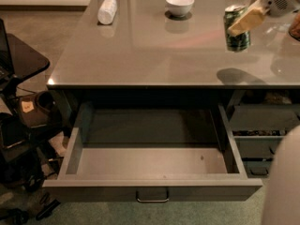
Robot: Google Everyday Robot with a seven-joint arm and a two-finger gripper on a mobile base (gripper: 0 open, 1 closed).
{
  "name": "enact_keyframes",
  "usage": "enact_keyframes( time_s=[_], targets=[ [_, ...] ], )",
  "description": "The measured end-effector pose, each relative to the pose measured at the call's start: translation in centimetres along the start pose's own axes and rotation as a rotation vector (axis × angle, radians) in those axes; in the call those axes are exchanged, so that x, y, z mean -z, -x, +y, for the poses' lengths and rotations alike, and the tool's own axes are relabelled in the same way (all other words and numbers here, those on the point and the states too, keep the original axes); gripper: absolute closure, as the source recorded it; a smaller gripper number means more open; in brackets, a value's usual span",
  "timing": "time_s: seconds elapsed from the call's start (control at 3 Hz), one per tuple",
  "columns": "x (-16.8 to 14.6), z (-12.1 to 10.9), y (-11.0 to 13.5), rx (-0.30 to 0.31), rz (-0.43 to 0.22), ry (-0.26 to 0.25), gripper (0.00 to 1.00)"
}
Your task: Place green can into top drawer
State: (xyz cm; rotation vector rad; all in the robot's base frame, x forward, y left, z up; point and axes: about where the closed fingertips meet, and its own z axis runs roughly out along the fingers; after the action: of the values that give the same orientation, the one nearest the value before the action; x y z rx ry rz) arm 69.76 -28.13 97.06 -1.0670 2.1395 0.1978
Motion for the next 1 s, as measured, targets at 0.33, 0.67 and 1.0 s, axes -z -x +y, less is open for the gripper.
enact_keyframes(
  time_s=[0.33, 0.67, 1.0],
  targets=[
    [2.4, 1.2, 0.5, 0.019, 0.024, -0.027, 1.00],
    [2.4, 1.2, 0.5, 0.019, 0.023, -0.025, 1.00],
    [3.1, 4.0, -0.3, 0.014, 0.030, 0.040, 1.00]
  ],
)
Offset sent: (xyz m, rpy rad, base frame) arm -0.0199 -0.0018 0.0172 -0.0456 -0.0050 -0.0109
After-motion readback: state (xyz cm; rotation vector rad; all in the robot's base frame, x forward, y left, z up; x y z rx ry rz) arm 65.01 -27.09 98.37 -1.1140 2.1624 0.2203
